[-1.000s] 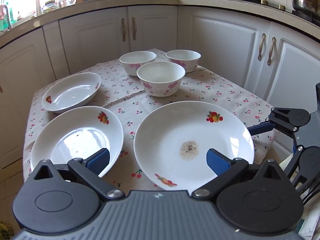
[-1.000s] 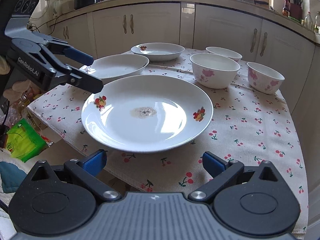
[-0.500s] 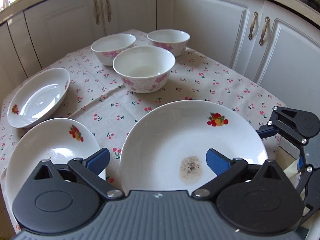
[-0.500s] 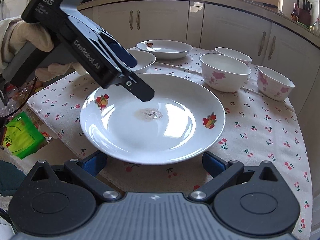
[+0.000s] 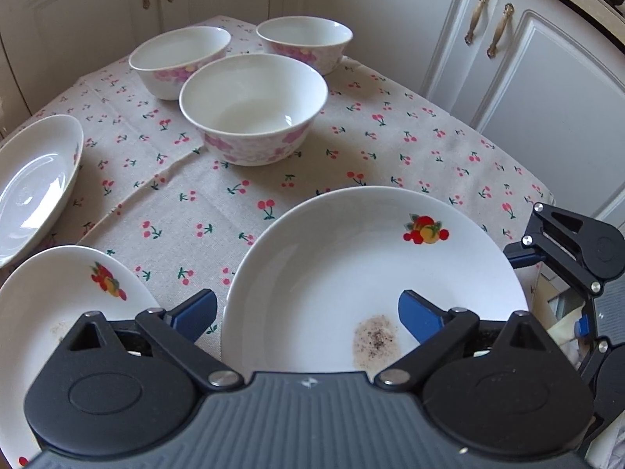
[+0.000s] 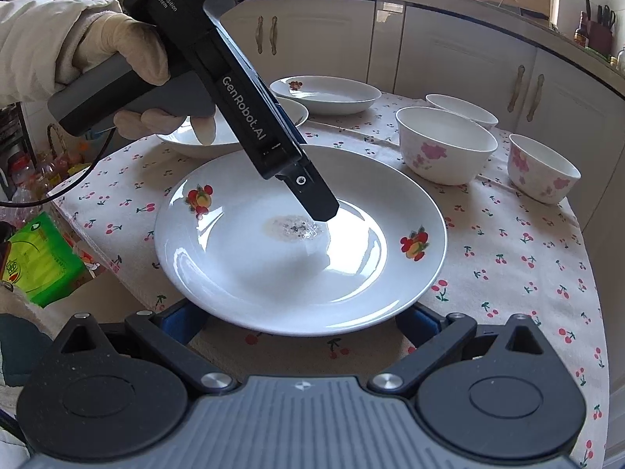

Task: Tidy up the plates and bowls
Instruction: 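Grasp the rim of the stained large plate with the left tool, then lift the stained plate with the left tool and carry it toward the other plate, then lower the stained plate onto the unstained large plate with the left tool, then open the left tool, move it to the shallow white dish and grasp its rim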

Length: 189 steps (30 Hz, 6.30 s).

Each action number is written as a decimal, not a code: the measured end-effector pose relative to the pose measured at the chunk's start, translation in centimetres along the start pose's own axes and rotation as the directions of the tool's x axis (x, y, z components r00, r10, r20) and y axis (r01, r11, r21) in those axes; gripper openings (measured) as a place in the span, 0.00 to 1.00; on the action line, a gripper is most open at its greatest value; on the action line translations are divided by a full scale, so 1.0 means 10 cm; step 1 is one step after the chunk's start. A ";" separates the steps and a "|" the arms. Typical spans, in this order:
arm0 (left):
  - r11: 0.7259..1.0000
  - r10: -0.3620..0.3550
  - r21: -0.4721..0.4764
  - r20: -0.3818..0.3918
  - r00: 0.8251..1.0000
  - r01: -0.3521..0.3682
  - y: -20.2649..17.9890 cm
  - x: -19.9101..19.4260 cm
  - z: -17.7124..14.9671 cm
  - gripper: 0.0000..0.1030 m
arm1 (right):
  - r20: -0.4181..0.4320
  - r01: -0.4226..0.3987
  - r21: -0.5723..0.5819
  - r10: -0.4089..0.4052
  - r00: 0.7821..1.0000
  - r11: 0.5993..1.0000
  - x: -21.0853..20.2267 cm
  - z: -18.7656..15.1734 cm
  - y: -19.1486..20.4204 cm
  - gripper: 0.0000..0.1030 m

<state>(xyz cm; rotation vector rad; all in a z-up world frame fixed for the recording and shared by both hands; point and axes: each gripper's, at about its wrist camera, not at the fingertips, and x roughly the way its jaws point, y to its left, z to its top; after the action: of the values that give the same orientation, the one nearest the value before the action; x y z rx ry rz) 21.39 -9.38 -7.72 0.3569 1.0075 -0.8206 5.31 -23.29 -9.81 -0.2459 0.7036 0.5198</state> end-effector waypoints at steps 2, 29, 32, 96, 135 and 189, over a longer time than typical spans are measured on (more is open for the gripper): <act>1.000 -0.017 -0.001 -0.021 1.000 0.017 0.02 0.02 0.01 0.93 | -0.003 -0.001 0.001 0.001 1.000 1.000 0.00 0.00 0.00 1.00; 0.997 -0.082 -0.001 -0.082 0.993 0.083 0.08 0.04 0.09 0.85 | -0.048 -0.001 0.014 0.002 0.999 1.000 0.05 0.08 0.00 1.00; 0.996 -0.084 -0.008 -0.075 0.994 0.083 0.09 0.01 0.10 0.85 | -0.052 -0.007 0.018 0.008 0.999 1.000 0.06 0.10 0.00 1.00; 0.962 0.030 -0.272 0.050 0.998 -0.015 1.69 -0.54 -0.51 0.85 | -0.207 -0.144 -0.143 0.112 0.972 0.979 1.07 1.48 0.59 1.00; 0.964 0.082 -0.257 0.034 0.996 -0.071 1.54 -0.82 -0.51 0.86 | -0.168 -0.122 -0.113 0.102 0.980 0.986 0.93 1.42 0.56 1.00; 0.918 0.227 -0.354 0.092 0.970 -0.181 2.82 -0.33 0.39 0.88 | -0.156 -0.086 -0.252 0.047 0.987 0.964 1.88 2.43 -0.58 1.00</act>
<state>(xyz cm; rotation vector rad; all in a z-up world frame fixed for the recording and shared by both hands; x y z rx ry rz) 43.89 8.23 -5.61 0.1033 0.9510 -0.4601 33.88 -11.88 -4.14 -0.5113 0.7913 0.6632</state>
